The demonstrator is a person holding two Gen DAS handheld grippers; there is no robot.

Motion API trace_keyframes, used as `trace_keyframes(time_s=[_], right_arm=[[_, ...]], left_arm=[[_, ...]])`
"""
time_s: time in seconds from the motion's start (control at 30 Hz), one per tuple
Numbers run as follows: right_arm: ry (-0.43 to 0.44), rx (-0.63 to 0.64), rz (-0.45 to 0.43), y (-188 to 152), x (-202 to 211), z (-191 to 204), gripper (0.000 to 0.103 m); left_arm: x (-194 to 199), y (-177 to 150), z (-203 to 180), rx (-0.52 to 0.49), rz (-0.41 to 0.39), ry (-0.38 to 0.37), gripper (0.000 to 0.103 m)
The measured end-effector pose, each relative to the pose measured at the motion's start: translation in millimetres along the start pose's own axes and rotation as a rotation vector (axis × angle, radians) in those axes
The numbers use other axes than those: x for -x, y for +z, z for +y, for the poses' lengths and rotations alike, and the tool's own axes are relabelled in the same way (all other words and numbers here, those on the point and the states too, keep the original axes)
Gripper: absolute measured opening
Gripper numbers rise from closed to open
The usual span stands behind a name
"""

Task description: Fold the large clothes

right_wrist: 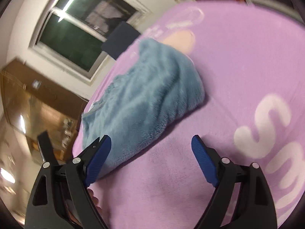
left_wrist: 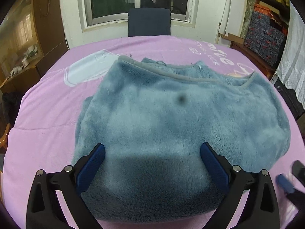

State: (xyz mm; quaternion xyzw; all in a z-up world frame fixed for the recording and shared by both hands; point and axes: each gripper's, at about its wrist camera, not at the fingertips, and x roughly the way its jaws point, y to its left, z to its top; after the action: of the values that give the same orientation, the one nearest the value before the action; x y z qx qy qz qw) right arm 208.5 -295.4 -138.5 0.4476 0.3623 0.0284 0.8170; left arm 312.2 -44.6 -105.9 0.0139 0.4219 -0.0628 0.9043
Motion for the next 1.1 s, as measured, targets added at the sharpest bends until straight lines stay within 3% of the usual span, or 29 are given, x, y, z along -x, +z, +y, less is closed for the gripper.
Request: trace_keyframes(time_s=[0.1, 0.17, 0.33, 0.43, 0.5, 0.63, 0.73, 0.9, 1.1], right_arm=[[-0.051, -0.02, -0.054, 11, -8, 5, 0.084], [-0.038, -0.078, -0.082, 22, -16, 1, 0.084], [-0.078, -0.15, -0.185, 46, -32, 3, 0.085], [-0.102, -0.126, -0.252, 49, -37, 5, 0.085], [-0.131, -0.08, -0.253, 46, -41, 11, 0.083], [-0.099, -0.08, -0.222, 42, -45, 10, 0.065], [-0.098, -0.088, -0.209, 46, -47, 4, 0.055], [-0.115, -0.037, -0.212, 47, -51, 9, 0.057], [-0.136, 0.011, -0.233, 46, -54, 14, 0.059]], left_arm=[[7, 5, 1, 0.011, -0.024, -0.018, 0.1], [8, 8, -1, 0.005, -0.037, -0.026, 0.1], [-14, 8, -1, 0.008, 0.0, 0.011, 0.1], [-17, 9, -5, -0.01, -0.006, 0.03, 0.1], [-15, 9, -4, -0.002, -0.008, 0.03, 0.1], [2, 14, 0, 0.04, -0.059, -0.056, 0.1], [-7, 11, -8, -0.001, -0.045, -0.019, 0.1], [-22, 6, -19, -0.07, -0.028, 0.051, 0.1], [-22, 7, -11, -0.04, 0.004, 0.021, 0.1]])
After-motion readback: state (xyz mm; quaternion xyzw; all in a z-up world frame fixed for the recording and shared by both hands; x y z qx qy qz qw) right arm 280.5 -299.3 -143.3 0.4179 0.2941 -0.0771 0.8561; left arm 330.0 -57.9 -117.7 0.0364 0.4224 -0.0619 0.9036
